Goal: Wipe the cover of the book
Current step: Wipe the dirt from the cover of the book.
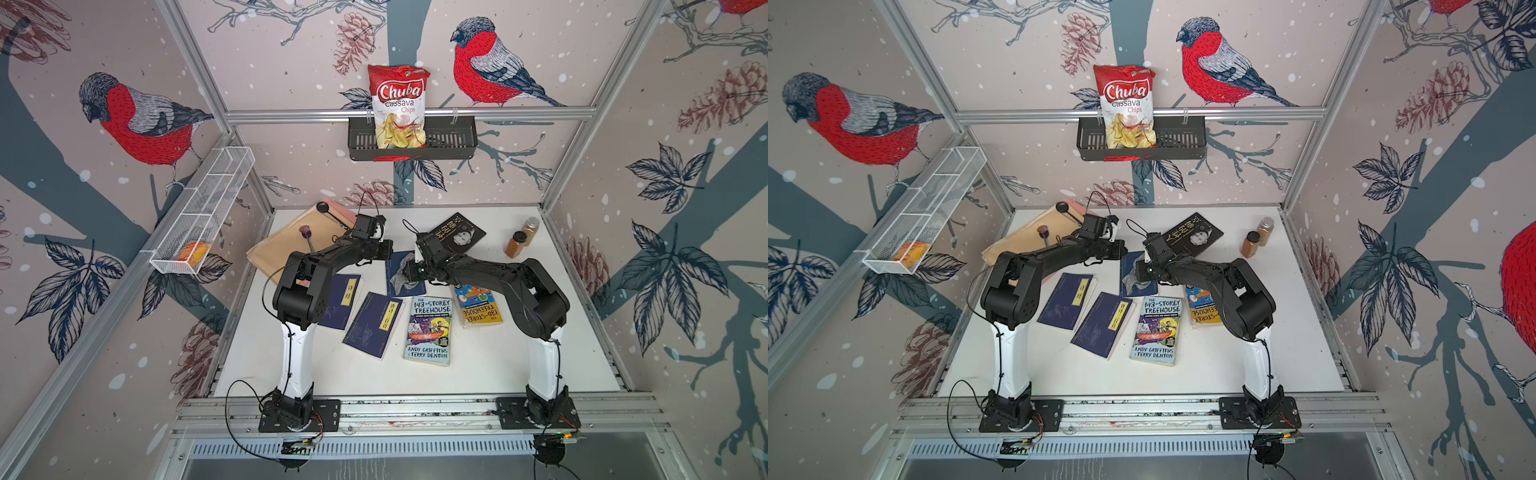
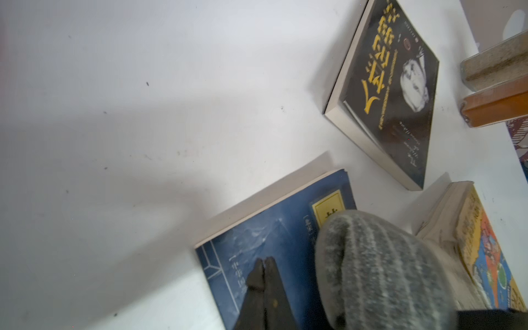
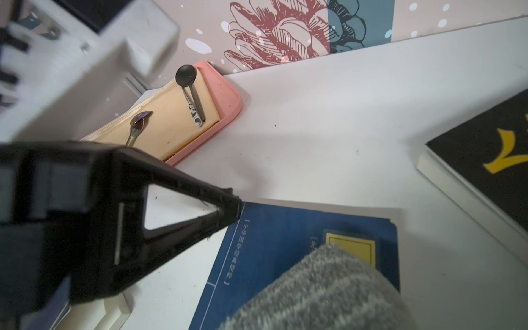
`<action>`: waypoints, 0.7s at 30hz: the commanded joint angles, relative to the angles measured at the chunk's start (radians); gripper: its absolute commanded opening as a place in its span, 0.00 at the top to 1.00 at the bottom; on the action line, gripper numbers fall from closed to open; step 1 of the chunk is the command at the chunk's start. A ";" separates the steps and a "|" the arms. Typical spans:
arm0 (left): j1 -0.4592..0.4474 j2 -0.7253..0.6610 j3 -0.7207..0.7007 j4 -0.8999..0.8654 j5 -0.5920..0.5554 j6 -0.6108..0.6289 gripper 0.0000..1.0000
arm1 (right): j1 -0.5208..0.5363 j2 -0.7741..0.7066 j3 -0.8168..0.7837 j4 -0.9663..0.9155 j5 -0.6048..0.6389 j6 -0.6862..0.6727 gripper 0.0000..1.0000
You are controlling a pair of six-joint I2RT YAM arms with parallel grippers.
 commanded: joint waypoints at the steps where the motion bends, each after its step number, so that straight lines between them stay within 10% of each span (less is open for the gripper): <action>1: -0.001 -0.032 -0.007 -0.026 -0.001 0.008 0.88 | 0.004 0.006 0.007 0.007 -0.054 -0.005 0.59; 21: -0.032 -0.064 -0.031 -0.047 -0.013 0.030 0.60 | -0.027 -0.157 -0.093 0.089 -0.110 -0.061 0.31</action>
